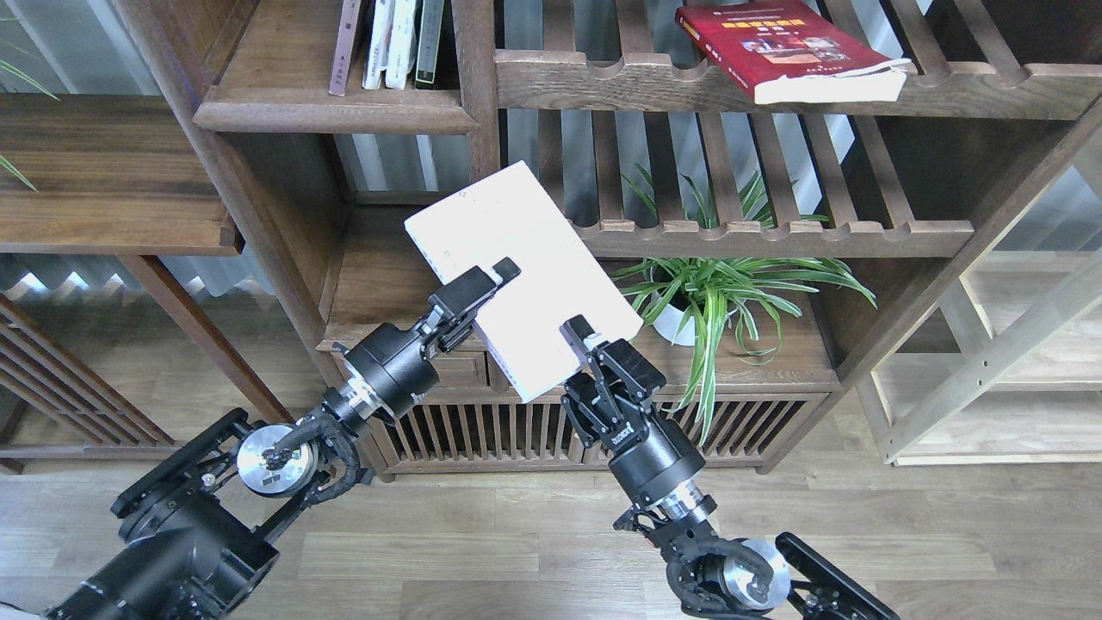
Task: Organize books on shelf
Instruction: 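Lift the white book with the left gripper up onto the top shelf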
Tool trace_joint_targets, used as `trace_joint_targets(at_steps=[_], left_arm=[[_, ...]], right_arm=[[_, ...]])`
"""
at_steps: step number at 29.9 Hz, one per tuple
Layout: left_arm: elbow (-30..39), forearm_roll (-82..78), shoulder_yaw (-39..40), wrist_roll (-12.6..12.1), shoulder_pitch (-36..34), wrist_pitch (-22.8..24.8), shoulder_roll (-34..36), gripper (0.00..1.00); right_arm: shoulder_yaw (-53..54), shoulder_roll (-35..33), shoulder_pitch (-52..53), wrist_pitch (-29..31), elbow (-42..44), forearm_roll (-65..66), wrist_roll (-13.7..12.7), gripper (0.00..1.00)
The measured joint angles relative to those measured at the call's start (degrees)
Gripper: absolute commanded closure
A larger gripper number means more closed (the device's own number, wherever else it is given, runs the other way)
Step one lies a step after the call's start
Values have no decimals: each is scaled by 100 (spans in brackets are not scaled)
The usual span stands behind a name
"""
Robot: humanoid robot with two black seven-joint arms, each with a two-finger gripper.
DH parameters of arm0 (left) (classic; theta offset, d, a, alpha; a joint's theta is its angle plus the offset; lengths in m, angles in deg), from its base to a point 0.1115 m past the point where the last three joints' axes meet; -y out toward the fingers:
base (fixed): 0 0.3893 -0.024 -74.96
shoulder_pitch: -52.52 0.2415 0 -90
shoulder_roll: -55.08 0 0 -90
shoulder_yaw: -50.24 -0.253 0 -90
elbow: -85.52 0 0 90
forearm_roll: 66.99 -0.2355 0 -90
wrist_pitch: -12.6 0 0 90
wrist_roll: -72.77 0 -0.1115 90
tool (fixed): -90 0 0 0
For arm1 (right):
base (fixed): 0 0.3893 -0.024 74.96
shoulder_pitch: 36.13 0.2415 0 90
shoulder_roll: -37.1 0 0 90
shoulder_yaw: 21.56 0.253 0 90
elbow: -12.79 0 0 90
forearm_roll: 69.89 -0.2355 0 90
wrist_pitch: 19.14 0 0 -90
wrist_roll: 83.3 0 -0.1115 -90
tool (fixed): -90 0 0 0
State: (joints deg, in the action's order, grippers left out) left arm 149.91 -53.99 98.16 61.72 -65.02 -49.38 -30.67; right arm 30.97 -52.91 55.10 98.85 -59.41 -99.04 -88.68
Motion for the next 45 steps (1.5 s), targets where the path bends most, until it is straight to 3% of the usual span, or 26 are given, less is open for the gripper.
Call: trace_joint_targets(at_steps=[10,23,26,31,35,45], left_arm=[[303,-200,4,-19,11,0,355,97],[2340,-2027,314,-130,-1,-1,1823,97],[2759,-2462,465,-338,-1,-2,2086,97],[3300,-2934,1044,-1059,11,-2,2227,98],[3462,-3292,1555,-1455,-3,-2,2185,98],[3593,-3749,2623,-1585,-115,-2,2158,98]], right_arm=[[414,3,87,0,213,32,12,4],[1264,-200,321,2,632,108,12,3],[1251,-326,344,2,733,230,11,3],[1249,-453,340,2,801,329,5,3],[1197,-619,335,2,832,347,0,3],[1163,-750,297,2,852,485,-17,3]])
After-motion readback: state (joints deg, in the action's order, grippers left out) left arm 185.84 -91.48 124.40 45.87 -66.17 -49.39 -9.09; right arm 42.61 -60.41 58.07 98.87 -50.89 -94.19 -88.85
